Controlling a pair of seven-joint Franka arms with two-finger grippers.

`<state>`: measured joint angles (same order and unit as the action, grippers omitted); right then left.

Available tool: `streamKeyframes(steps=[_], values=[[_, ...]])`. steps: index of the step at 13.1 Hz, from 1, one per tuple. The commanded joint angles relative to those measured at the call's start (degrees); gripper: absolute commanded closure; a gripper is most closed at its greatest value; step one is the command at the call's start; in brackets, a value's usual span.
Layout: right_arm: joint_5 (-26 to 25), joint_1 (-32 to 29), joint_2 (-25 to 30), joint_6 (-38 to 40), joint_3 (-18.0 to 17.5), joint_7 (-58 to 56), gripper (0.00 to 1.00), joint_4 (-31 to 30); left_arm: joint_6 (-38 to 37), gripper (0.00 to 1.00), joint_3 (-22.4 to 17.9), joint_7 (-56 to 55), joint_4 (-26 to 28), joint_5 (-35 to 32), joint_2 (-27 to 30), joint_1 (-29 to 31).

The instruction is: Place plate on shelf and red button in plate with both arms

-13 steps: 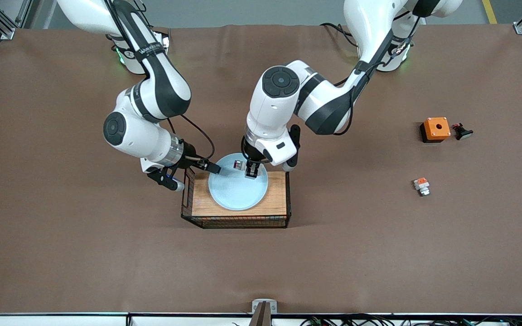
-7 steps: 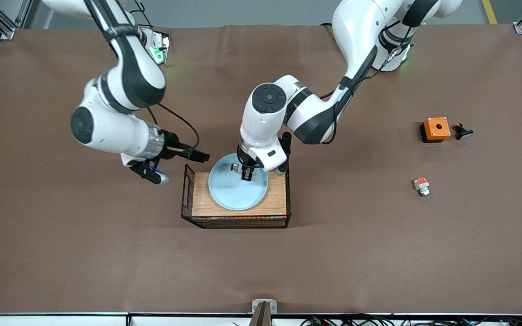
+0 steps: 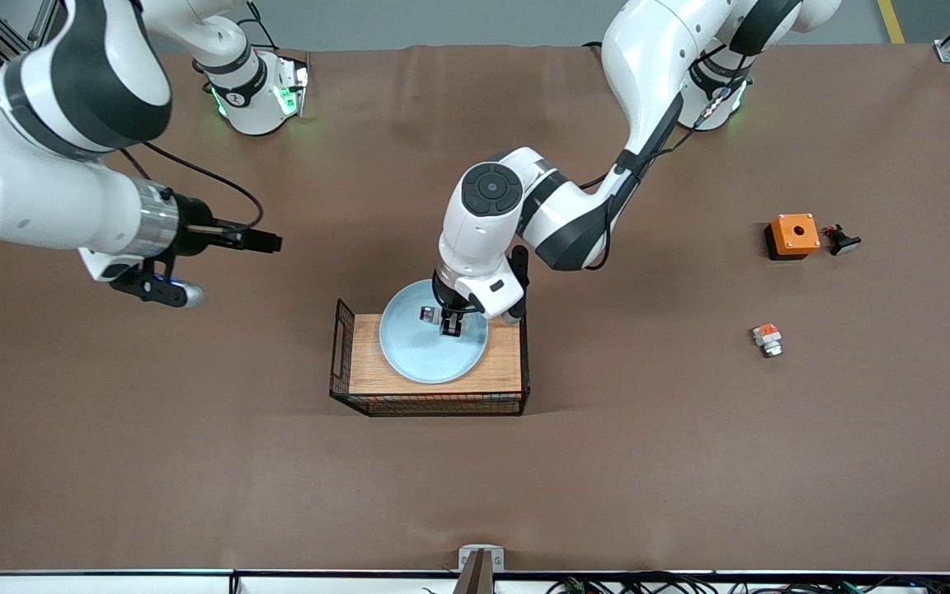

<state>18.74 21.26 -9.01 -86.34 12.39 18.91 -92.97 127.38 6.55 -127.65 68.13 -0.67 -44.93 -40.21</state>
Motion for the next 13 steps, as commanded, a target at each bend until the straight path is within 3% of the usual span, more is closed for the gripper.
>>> streamKeyframes(steps=[1, 4, 7, 9, 13], values=[[-6.1, -5.1, 3.8, 1.7, -0.7, -12.9, 0.0, -0.8, -2.5, 0.0, -1.1, 2.0, -1.4, 0.6, 0.1, -0.2], [-11.3, -9.6, 6.8, 2.9, -1.3, -17.9, 0.0, -0.9, -12.2, 0.0, -1.1, 8.0, -1.5, 0.6, 5.2, 0.6], [-18.4, -15.7, 9.1, 3.4, -7.0, -19.6, 0.0, -1.2, -22.0, 0.0, -0.8, 19.3, -1.4, 2.5, 10.9, 4.3], [-18.6, -18.0, 11.1, 3.3, -7.7, -19.7, 0.0, -2.1, -29.1, 0.0, -0.8, 31.9, -1.2, 4.0, 12.9, 8.0], [-18.8, -22.6, 13.7, 3.5, -7.7, -26.7, 0.0, -2.6, -33.0, 0.0, -1.2, 52.2, -0.1, 3.7, 17.2, 16.2]])
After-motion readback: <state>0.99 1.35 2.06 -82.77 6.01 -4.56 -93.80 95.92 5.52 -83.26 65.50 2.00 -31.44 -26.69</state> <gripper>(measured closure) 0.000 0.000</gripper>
